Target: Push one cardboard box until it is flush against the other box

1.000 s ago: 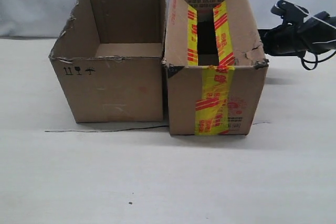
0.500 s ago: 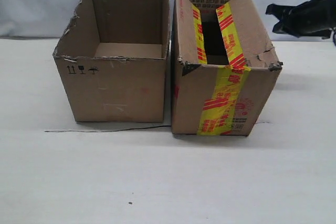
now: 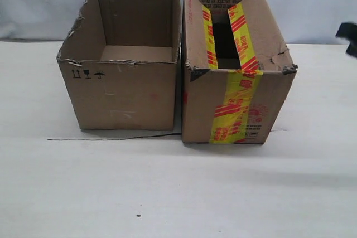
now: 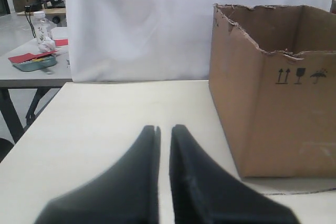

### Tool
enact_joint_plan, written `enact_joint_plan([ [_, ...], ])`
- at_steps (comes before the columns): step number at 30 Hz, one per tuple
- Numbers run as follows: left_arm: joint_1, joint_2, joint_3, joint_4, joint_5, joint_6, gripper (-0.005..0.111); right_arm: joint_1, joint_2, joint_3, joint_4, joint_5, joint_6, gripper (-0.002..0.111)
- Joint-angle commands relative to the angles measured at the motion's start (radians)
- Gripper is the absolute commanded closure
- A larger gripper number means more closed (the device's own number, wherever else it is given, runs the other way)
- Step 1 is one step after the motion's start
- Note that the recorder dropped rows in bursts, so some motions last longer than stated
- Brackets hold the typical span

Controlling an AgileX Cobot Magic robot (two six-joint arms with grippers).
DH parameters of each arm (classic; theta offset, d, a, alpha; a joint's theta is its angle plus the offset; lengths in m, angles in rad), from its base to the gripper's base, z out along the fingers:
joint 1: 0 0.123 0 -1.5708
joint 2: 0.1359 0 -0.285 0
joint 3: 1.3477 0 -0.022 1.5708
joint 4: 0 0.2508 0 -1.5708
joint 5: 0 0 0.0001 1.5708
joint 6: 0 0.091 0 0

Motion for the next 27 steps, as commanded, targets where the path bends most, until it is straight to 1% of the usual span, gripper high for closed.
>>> enact_joint_plan([
  [1,0.004,-0.003,0.003,-0.008,-0.005,-0.002,0.107,0.158,-0.101,0.183,0.006,-0.051,-0.041,0.109],
  [4,0.004,-0.003,0.003,-0.008,-0.005,-0.002,0.107,0.277,-0.097,0.268,0.006,-0.135,-0.029,0.109],
  [6,0.004,-0.003,0.003,-0.008,-0.005,-0.002,0.107,0.342,-0.077,0.290,0.011,-0.196,-0.027,0.109],
  [10,0.004,-0.003,0.003,-0.008,-0.005,-0.002,0.107,0.418,-0.006,0.281,0.011,-0.311,-0.027,0.109],
  [14,0.004,-0.003,0.003,-0.008,-0.005,-0.002,0.107,0.424,0.155,0.201,-0.005,-0.340,-0.031,0.109],
  [19,0.004,-0.003,0.003,-0.008,-0.005,-0.002,0.107,0.424,0.246,0.136,-0.026,-0.342,-0.031,0.109],
  [22,0.004,-0.003,0.003,-0.008,-0.003,-0.002,0.107,0.434,0.248,0.129,-0.026,-0.324,-0.041,0.109],
  [24,0.004,-0.003,0.003,-0.008,-0.003,-0.002,0.107,0.432,0.218,0.124,-0.026,-0.255,-0.107,0.109],
  [26,0.004,-0.003,0.003,-0.008,-0.003,-0.002,0.107,0.403,0.142,0.124,-0.026,-0.176,-0.135,0.109],
  [27,0.004,-0.003,0.003,-0.008,-0.003,-0.002,0.107,0.363,0.100,0.126,-0.026,-0.130,-0.135,0.109],
])
